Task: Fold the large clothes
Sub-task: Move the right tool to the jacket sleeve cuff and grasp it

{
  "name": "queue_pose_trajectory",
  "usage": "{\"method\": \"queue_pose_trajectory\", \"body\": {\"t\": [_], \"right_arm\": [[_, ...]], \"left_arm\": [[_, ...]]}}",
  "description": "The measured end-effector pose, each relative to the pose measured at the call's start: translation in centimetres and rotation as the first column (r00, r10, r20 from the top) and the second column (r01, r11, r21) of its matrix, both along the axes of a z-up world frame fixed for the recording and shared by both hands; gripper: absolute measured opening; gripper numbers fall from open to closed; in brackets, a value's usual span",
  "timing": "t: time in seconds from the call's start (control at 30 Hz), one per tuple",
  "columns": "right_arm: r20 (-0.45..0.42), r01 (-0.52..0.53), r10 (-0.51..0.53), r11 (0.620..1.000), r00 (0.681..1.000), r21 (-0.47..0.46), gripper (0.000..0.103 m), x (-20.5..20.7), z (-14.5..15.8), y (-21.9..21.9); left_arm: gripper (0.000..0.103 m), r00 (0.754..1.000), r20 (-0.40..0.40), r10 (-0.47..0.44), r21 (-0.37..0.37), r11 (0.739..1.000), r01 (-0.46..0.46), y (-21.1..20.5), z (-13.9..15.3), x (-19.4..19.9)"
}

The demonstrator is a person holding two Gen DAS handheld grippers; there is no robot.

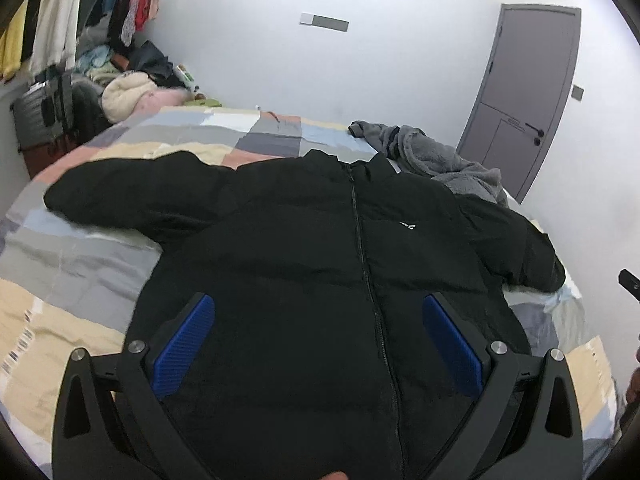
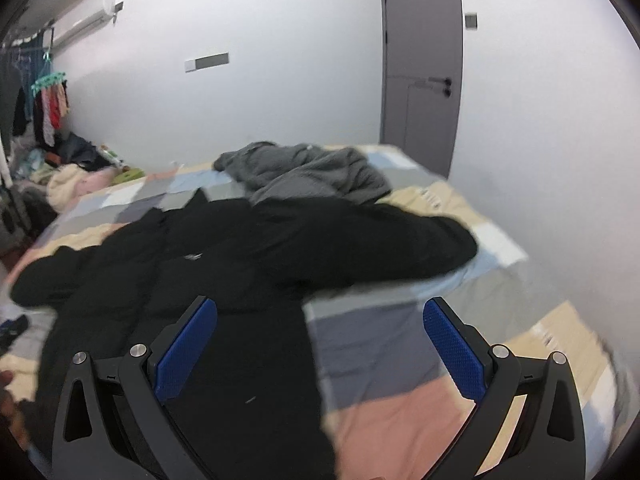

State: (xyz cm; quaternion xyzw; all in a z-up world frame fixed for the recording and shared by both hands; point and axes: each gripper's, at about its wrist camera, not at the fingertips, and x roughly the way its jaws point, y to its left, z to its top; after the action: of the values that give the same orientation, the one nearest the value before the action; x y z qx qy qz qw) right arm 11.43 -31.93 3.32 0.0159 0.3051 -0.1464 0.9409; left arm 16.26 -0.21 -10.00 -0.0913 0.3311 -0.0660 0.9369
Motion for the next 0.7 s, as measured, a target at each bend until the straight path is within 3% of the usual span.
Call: {"method": "queue_pose_trajectory", "body": {"t": [0.43, 0.7], "right_arm": [[-0.023, 0.081, -0.079, 0.989, 0.997, 0.126, 0.103, 5.6, -3.8, -11.9], [0.035, 0.139, -0.161, 0.929, 0.986, 0.343, 0.101, 8.6, -7.3, -21.8]], "left_arm": [[0.103, 0.999, -0.046, -0.013, -0.013, 1.0, 0.013, -1.1, -2.4, 1.6], [0.103, 0.999, -0.031, -0.033, -0.002, 0.999, 0.033, -2.3, -2.9, 2.4]]}}
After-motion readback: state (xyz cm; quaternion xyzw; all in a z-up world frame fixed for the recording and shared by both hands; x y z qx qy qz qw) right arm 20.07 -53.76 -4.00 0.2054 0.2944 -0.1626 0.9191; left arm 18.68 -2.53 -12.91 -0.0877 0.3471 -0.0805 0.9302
